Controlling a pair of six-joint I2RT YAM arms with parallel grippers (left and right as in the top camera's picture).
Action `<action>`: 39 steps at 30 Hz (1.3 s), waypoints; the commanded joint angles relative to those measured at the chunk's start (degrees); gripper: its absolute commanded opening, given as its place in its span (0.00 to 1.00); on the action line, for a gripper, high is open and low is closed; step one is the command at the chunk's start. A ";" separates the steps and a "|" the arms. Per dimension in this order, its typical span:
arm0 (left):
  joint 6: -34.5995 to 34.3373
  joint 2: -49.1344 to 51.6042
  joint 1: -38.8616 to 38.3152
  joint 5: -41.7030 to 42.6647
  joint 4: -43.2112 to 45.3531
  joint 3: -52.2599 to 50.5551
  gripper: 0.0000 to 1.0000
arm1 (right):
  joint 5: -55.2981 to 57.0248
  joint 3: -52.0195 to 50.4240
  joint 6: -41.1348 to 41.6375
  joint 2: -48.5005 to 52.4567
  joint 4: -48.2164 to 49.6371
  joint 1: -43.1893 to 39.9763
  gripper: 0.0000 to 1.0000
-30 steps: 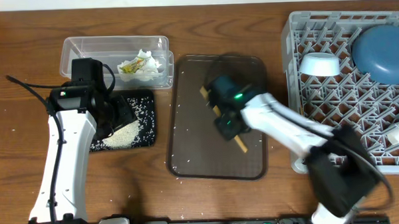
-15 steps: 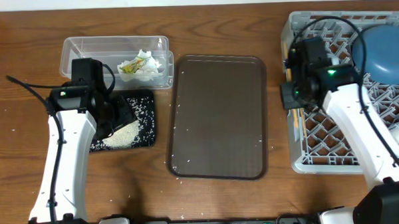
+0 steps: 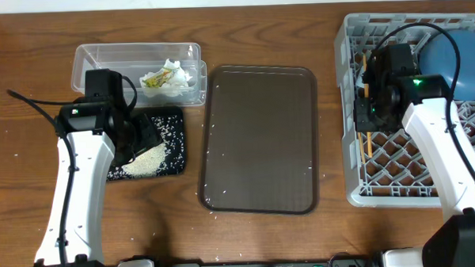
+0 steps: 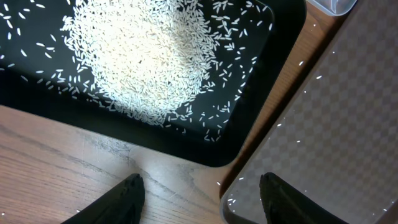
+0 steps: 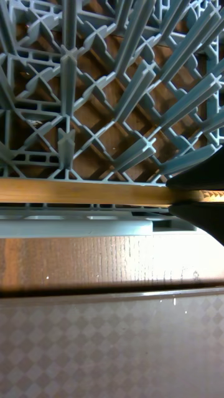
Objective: Sort waste into correct bins and load items into the dishwasher rack
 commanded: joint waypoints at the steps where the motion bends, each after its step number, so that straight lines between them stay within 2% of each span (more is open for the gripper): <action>1: -0.07 -0.22 0.24 -0.72 -0.09 0.02 0.63 | 0.22 -1.95 -0.57 0.24 0.17 -0.66 0.01; 10: -0.07 -0.22 0.24 -0.72 -0.17 0.02 0.63 | -0.31 -8.74 -0.55 1.42 4.13 -0.66 0.02; 15: -0.07 -0.22 0.24 -0.72 -0.17 0.02 0.63 | -0.28 -9.09 -0.55 1.42 5.27 -0.66 0.20; 22: -0.07 -0.22 0.24 -0.68 -0.22 0.02 0.63 | -1.20 -8.74 0.39 1.36 5.33 -0.66 0.22; 23: -0.07 -0.22 0.24 -0.63 -0.42 0.02 0.73 | -2.10 -8.57 0.57 1.27 5.35 -0.66 0.22; 25: 0.63 -0.22 0.24 0.63 -0.90 0.02 0.78 | -4.76 -7.98 0.57 0.76 5.75 -0.68 0.22; 29: 6.19 -0.22 0.04 6.73 -0.07 0.04 0.80 | -8.20 -5.57 0.57 -0.79 8.09 -0.68 0.25; 31: 9.77 -0.22 -0.94 8.92 1.22 0.04 0.81 | -8.37 -3.96 0.55 -1.33 9.94 -0.68 0.34; 34: 17.20 -0.22 -4.02 12.11 4.00 0.04 0.83 | -8.37 -0.85 0.09 -1.46 13.88 -0.85 0.41; 39: 24.06 -0.04 -10.34 11.87 6.10 0.04 0.84 | -8.50 0.92 -0.11 -1.44 18.99 -2.51 0.52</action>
